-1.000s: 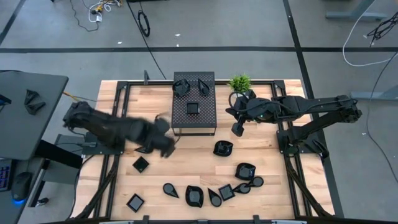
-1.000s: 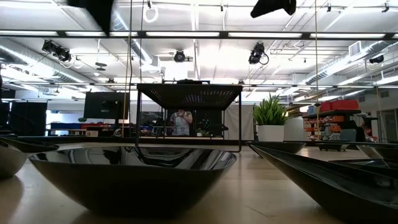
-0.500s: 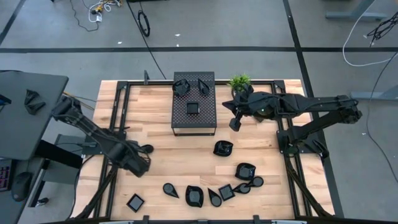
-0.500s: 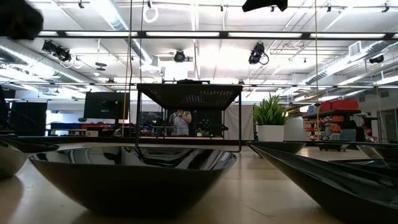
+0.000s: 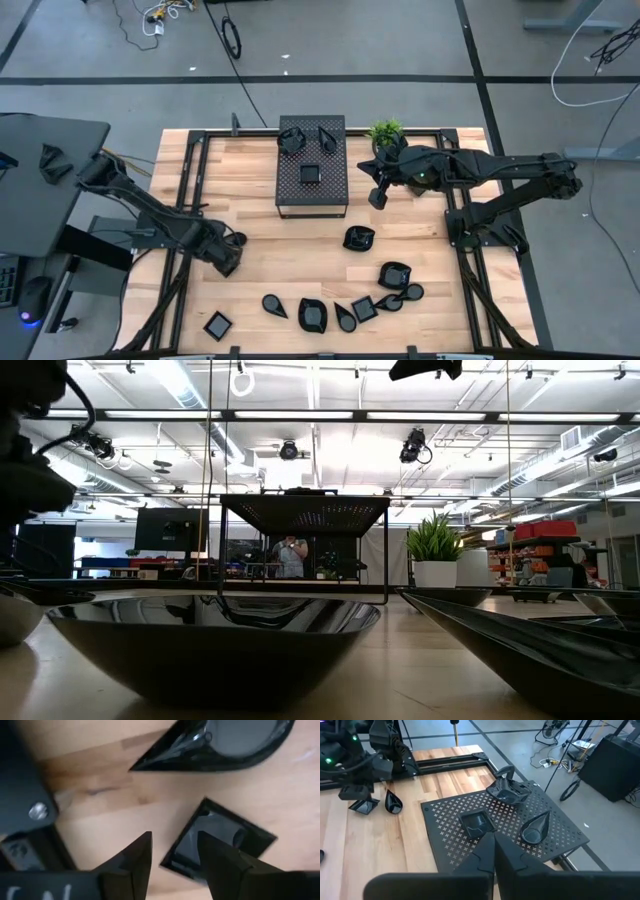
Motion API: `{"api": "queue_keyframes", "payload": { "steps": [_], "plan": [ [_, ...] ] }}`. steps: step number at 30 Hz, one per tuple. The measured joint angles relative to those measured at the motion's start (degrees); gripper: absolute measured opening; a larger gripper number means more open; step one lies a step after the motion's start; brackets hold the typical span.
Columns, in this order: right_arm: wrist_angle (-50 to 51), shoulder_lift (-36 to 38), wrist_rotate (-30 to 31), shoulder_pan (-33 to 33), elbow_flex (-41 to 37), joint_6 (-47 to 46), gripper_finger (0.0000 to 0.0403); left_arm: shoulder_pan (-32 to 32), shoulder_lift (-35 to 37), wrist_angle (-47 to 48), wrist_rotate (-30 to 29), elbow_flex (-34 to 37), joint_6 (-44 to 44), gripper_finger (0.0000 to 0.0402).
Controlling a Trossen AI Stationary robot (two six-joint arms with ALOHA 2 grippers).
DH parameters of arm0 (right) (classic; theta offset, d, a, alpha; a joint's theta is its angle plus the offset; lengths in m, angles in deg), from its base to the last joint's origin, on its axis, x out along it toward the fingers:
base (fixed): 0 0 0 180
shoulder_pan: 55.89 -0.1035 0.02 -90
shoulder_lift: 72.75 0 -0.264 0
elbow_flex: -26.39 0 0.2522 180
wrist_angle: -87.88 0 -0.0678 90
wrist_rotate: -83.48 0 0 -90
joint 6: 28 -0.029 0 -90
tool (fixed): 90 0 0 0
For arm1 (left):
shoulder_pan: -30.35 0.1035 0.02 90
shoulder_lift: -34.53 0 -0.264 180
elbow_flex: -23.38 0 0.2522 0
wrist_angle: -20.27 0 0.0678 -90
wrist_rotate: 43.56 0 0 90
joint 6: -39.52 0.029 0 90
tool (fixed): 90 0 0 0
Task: Pick & Place Mini shaped plates
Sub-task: Stack the square plate on top of the square plates on the shelf
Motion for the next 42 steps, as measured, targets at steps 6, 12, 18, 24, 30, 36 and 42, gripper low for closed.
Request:
{"api": "queue_keyframes", "payload": {
  "steps": [6,12,18,24,30,36,42],
  "plan": [
    [-0.2,0.0,0.0,0.0,0.0,0.0,0.0007,0.0,0.0,-4.7,-0.7,2.8,3.2,0.0119],
    [-1.9,0.0,0.0,0.2,0.0,-0.1,0.0007,0.0,0.0,-6.7,-0.9,3.6,4.7,0.0074],
    [-2.2,0.0,0.0,1.5,0.0,-0.5,0.0006,-0.1,0.0,-8.6,0.2,3.2,4.9,0.0017],
    [-2.2,0.0,0.0,1.8,0.0,-0.6,0.0007,-0.2,0.0,-7.1,0.5,-3.3,6.6,0.0009],
    [-2.2,0.0,0.0,1.8,0.0,-2.1,0.0006,2.2,0.0,-5.4,-5.2,-12.4,7.9,0.0005],
    [-3.0,0.0,0.0,1.8,0.0,-2.1,0.0006,14.0,-0.7,-5.4,-7.4,-24.3,23.1,0.0004],
    [-1.5,0.6,-2.5,1.7,-0.1,-3.0,0.0006,30.0,-7.4,-1.8,-4.3,-40.7,53.2,0.0003]
  ]
}}
